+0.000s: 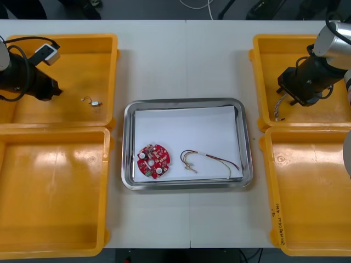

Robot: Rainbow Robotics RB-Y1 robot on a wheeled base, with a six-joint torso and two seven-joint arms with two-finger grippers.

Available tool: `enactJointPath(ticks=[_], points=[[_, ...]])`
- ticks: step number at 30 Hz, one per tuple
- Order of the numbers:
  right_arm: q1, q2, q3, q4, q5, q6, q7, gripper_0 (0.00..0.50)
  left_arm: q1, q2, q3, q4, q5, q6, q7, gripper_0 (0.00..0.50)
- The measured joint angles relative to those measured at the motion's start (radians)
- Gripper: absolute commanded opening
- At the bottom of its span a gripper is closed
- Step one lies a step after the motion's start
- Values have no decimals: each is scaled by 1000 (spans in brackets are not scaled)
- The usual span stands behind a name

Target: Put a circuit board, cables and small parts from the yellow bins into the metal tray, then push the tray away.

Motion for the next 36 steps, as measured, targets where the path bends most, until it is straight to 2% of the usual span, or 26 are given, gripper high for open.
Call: enactJointPath(ticks=[1,2,4,17,20,24,34,35,36], points=[[0,1,0,0,0,0,0,194,0,-3,0,1,0,-4,0,500],[0,2,0,0,0,0,0,99,0,-6,0,1,0,-7,0,500],[0,4,0,0,0,0,0,0,0,-12,0,1,-4,-18,1,500],[-5,6,0,13,-1,3,0,0,0,-31,0,57,-31,-73,54,500],[-5,6,0,-20,4,73,0,0,0,-31,0,64,-36,-79,60,500],[-4,6,-1,-127,25,225,0,0,0,-33,0,70,-39,-88,60,500],[-3,6,-34,-353,54,460,1,0,0,-37,0,91,-39,-115,60,500],[-3,6,-38,-372,54,480,2,0,-1,-38,0,91,-39,-115,60,467],[-3,6,-42,-393,55,504,5,0,-1,-38,0,91,-39,-116,60,386]])
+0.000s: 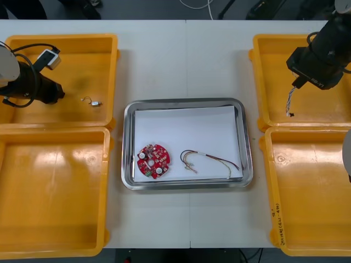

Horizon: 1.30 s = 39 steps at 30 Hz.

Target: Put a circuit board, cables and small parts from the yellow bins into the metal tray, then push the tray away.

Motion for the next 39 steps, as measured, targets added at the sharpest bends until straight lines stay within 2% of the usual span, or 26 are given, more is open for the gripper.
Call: enactJointPath(ticks=[1,2,3,8,16,22,26,29,39], points=[[0,0,-5,-21,1,25,7,0,0,0,0,0,0,0,0,305],[0,0,-12,-40,2,49,19,0,0,0,0,0,0,0,0,35],[0,0,-21,-57,3,69,37,0,0,-1,0,0,0,0,0,3],[3,-1,-80,-149,6,101,204,0,0,-3,0,1,0,-1,0,0],[75,-4,-90,-370,3,104,329,0,0,-4,0,1,2,-1,0,0],[110,-4,-82,-452,-23,104,430,0,-2,-4,0,1,2,4,0,0],[134,-5,-39,-521,-38,104,492,0,-9,-4,0,-8,2,53,0,0],[147,-11,9,-558,-93,104,531,0,-11,-4,6,-40,1,114,0,0],[150,-55,194,-616,-273,104,534,0,-11,-4,60,-178,-17,282,8,0]])
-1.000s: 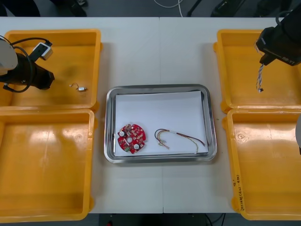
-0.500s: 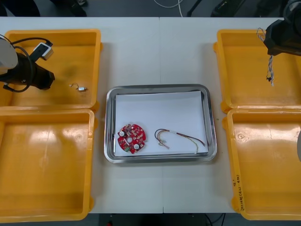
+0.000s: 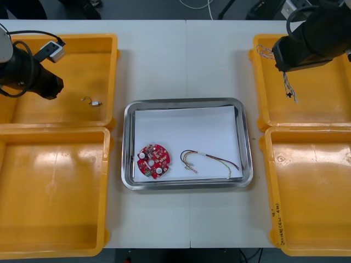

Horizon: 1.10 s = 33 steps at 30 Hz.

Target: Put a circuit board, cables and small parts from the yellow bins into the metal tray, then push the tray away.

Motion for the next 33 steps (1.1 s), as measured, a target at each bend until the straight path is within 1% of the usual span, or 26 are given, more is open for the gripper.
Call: enactJointPath(ticks=[3,9,12,21,28,33], points=[[0,-15,62,-32,-42,0,1,0,0,0,18,-47,-9,58,52,0],[1,-37,152,-59,-108,0,10,0,0,0,25,-177,-32,185,308,0],[1,-40,165,-72,-119,0,41,0,0,0,25,-246,-40,254,391,0],[2,-43,164,-78,-118,0,56,0,1,-10,57,-445,-56,414,400,0],[5,-43,164,-78,-95,0,56,0,16,-44,78,-606,-63,501,402,0],[9,-43,164,-78,-89,0,56,0,28,-91,78,-710,-67,565,435,0]])
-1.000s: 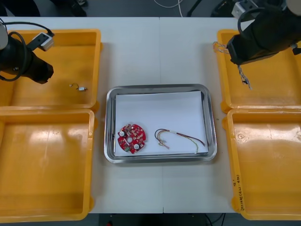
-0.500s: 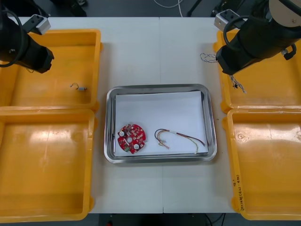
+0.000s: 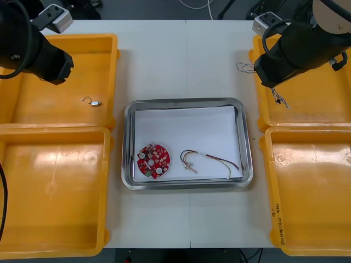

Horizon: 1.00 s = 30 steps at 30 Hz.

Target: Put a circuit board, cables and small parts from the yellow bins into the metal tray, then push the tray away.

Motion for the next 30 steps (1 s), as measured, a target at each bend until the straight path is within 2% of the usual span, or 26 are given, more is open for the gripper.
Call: enactJointPath(ticks=[10,16,21,24,30], points=[[1,0,0,0,4,0,0,0,16,-87,-60,-172,-40,15,372,0],[1,0,0,0,6,0,0,0,40,-111,-174,-204,-82,13,401,0],[1,0,0,0,6,0,0,0,44,-115,-278,-205,-103,-34,425,0],[1,0,0,0,6,0,0,0,45,-116,-334,-204,-104,-72,494,0],[1,0,0,0,6,0,0,0,48,-116,-422,-179,-104,-147,717,0]])
